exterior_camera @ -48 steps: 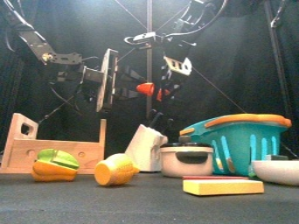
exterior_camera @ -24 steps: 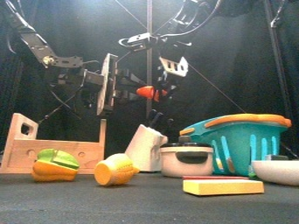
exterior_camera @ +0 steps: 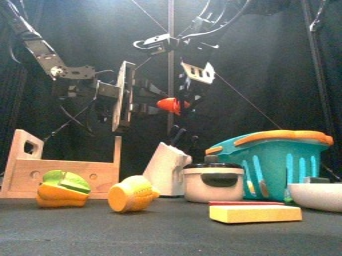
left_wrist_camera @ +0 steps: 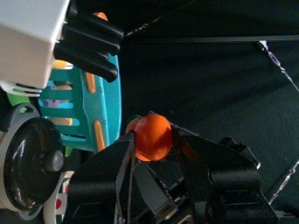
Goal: Assemble carrot
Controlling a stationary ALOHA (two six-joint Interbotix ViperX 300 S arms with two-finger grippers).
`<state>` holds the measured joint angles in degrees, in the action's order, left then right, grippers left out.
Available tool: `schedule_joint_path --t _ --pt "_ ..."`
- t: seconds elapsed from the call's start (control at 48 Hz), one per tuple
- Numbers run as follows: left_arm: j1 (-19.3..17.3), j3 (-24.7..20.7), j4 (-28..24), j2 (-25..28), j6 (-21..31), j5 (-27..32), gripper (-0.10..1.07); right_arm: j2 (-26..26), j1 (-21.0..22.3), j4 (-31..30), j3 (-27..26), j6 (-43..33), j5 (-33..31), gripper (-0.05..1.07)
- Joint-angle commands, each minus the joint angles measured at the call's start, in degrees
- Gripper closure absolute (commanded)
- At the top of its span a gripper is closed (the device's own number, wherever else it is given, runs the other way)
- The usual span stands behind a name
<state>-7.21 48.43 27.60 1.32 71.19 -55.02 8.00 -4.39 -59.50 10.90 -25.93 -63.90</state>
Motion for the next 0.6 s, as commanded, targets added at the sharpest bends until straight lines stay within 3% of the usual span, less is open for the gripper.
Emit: schedule_joint_path --t 0.0,0.583 --pt "-0.09 -0.53 -0.44 -0.26 -0.09 -0.44 0.35 -1.05 0.09 -0.18 -1.32 -0.18 -0.09 0.48" --pt "0.18 -0.53 -1.14 0.88 -0.18 -0.44 0.35 -0.88 0.35 -0.09 -1.41 -0.18 0.00 0.48"
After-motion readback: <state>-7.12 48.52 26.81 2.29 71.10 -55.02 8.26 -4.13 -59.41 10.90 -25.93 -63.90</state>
